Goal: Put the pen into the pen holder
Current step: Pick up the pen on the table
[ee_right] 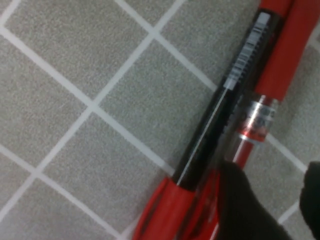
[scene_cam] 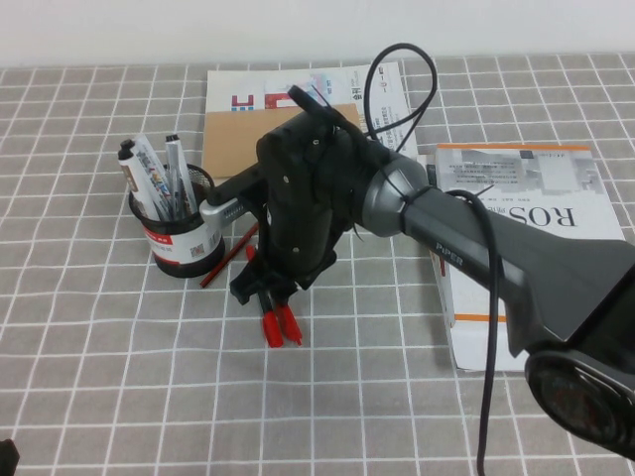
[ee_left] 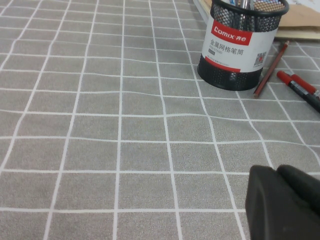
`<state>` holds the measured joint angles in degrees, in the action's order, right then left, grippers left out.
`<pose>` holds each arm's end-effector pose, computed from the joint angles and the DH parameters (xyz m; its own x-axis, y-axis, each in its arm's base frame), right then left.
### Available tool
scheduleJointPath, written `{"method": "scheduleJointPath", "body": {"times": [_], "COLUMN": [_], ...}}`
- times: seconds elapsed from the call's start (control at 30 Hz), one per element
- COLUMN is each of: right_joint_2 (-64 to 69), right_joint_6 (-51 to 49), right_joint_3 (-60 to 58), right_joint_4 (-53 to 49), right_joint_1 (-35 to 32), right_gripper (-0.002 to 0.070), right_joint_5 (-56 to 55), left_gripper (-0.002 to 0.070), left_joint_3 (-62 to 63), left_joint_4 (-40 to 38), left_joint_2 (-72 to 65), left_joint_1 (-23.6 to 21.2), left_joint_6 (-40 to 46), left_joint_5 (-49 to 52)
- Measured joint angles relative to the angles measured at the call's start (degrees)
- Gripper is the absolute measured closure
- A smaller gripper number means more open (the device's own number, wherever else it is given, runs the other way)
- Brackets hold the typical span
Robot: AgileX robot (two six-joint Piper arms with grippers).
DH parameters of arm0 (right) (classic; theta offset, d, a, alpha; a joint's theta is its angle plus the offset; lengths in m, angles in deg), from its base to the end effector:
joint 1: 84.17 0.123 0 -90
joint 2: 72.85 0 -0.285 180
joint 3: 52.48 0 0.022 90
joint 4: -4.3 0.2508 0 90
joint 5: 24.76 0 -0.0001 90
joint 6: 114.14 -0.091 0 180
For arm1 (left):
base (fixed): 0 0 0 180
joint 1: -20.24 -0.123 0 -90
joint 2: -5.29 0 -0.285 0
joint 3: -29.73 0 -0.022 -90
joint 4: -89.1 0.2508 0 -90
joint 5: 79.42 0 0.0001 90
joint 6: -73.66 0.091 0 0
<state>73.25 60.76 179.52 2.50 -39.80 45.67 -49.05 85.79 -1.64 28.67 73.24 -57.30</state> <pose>0.3682 0.3564 0.1983 -0.7412 -0.6154 -0.2683 -0.6372 0.7707 -0.0075 0.0513 -0.0096 0.1702 -0.3119 -0.0152 -0.9500 0.1483 0.9868 -0.0645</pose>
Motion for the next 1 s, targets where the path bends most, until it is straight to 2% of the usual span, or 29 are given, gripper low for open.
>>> {"method": "scheduleJointPath", "body": {"times": [0.37,0.43,0.57,0.7,0.87,1.0], "right_joint_2": [1.26,1.26,1.26,0.24,-5.93,-16.54], "right_joint_6": [0.11,0.19,-1.12,-3.52,-6.32,-9.96], "right_joint_3": [0.0,0.0,0.0,-1.48,-10.95,-27.02], "right_joint_4": [1.27,1.27,0.83,0.93,3.39,6.27], "right_joint_1": [1.0,1.0,1.0,1.0,0.5,0.02], "right_gripper": [0.0437,0.0465,0.0603,0.0608,0.0608,0.0608], "right_joint_5": [-0.11,-0.11,-0.11,-0.33,-1.58,-17.76], "left_gripper": [0.068,0.068,0.068,0.068,0.068,0.068], "left_joint_3": [0.0,0.0,0.0,0.0,0.0,0.0], "left_joint_4": [0.0,0.0,0.0,0.0,0.0,0.0], "left_joint_2": [0.0,0.0,0.0,0.0,0.0,0.0], "left_joint_1": [0.0,0.0,0.0,0.0,0.0,0.0], "left_joint_6": [0.0,0.0,0.0,0.0,0.0,0.0], "left_joint_5": [0.0,0.0,0.0,0.0,0.0,0.0]}}
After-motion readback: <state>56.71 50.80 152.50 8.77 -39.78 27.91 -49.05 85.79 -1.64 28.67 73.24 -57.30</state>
